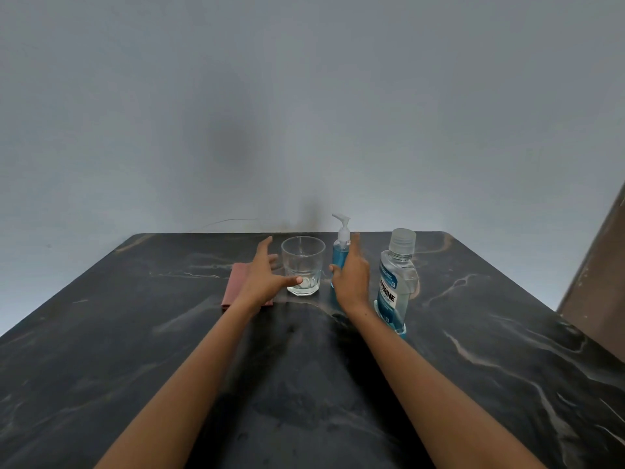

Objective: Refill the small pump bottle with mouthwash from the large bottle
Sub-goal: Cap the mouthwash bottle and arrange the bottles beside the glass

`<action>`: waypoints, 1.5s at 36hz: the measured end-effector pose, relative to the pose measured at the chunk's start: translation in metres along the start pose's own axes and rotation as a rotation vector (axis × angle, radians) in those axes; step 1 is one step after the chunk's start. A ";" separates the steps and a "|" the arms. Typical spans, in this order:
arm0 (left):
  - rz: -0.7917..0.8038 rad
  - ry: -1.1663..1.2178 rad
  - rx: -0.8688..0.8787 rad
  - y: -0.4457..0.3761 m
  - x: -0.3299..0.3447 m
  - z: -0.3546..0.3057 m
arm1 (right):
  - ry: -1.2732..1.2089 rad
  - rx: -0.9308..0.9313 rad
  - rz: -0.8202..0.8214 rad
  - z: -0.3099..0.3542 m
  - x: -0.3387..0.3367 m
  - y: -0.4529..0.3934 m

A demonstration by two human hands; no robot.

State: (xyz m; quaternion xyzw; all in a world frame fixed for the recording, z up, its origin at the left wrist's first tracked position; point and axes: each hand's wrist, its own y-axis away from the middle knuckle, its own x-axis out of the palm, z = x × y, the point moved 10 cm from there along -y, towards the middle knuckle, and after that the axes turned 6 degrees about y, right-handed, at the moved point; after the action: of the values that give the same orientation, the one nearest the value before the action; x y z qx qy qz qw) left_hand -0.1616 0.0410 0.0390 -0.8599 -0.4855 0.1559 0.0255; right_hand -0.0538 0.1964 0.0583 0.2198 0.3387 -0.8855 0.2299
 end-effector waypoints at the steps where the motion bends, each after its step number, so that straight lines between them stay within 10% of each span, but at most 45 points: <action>1: -0.050 -0.011 0.013 0.005 -0.005 -0.002 | 0.001 0.007 0.021 0.001 0.002 0.001; 17: -0.193 0.094 0.166 0.090 -0.024 -0.026 | 0.008 -0.117 0.373 0.026 -0.053 0.117; 30: -0.116 0.159 0.177 0.101 -0.012 -0.017 | 0.127 -0.034 0.032 -0.033 -0.137 0.124; 54: -0.091 0.186 0.193 0.096 -0.010 -0.006 | 0.033 0.143 0.048 -0.068 -0.112 0.089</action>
State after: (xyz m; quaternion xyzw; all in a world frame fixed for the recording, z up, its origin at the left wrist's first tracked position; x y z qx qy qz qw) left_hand -0.0849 -0.0176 0.0286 -0.8413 -0.5022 0.1203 0.1597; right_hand 0.1009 0.2143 0.0291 0.2582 0.2730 -0.8979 0.2293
